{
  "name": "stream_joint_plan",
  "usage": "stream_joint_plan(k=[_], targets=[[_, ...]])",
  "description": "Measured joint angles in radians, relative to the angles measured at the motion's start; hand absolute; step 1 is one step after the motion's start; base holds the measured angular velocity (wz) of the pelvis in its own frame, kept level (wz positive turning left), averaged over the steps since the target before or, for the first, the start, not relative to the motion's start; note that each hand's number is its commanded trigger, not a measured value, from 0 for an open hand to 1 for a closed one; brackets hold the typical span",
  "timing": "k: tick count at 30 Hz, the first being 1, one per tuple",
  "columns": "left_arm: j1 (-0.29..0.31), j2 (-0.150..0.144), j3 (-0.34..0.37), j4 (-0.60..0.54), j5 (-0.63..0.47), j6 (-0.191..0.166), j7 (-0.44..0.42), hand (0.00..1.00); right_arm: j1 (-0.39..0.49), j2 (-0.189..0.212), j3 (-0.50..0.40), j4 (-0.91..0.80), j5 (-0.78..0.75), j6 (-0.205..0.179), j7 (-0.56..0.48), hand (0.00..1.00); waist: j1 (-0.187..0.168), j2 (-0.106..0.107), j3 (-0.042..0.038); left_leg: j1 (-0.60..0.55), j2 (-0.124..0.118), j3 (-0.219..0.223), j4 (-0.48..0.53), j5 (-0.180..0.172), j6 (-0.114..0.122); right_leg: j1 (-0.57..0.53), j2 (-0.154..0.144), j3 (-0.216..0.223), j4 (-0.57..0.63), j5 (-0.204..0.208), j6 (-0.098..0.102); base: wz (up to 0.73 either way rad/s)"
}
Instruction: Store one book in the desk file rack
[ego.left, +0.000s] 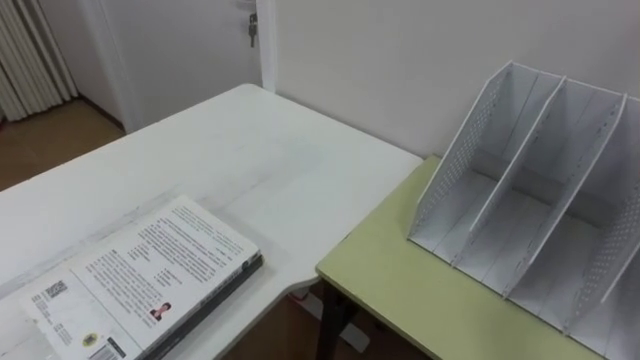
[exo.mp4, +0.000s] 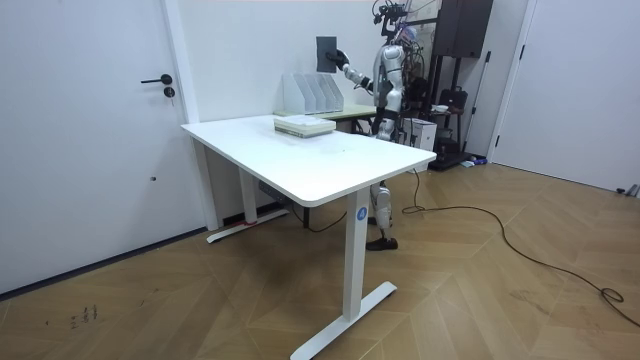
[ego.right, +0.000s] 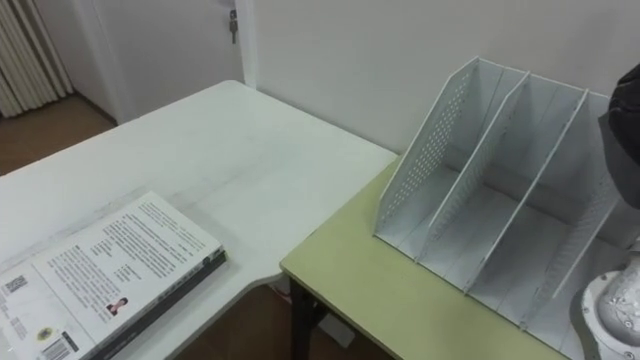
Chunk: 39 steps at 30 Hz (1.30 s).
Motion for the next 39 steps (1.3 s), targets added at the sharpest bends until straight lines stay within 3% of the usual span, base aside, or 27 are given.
stream_joint_plan(k=[19,20,22,39], targets=[[-0.001,-0.003,-0.002,-0.012,0.004,0.017,0.007,0.0,0.001,0.0,0.009,0.052,0.087,0.0,0.081,1.0,0.003,0.015,0.0036,0.0,0.0,0.001,-0.001,0.0,0.0,0.0,0.0,-0.001,0.0,0.0,0.0,0.0],[-0.002,-0.003,-0.002,-0.012,0.004,0.017,0.007,0.0,0.001,0.0,0.009,0.068,0.087,0.0,0.089,0.82,0.003,0.016,0.004,0.0,0.0,0.001,-0.001,0.0,0.0,0.0,0.0,-0.001,0.0,0.0,0.0,0.0],[-0.003,-0.004,-0.002,-0.012,0.004,0.018,0.007,0.0,0.001,0.0,0.011,0.086,0.094,0.001,0.096,0.02,0.003,0.019,0.0054,-0.001,0.0,0.001,-0.001,0.0,0.0,-0.001,0.0,-0.001,0.0,0.0,0.0,0.0],[-0.004,-0.005,0.003,-0.017,0.003,0.044,0.0,0.0,-0.001,0.0,0.013,0.121,0.17,0.046,0.172,0.0,0.004,0.013,0.0024,-0.006,0.0,0.001,-0.001,0.0,0.0,-0.003,0.0,-0.002,-0.006,0.0,0.0,0.0]])
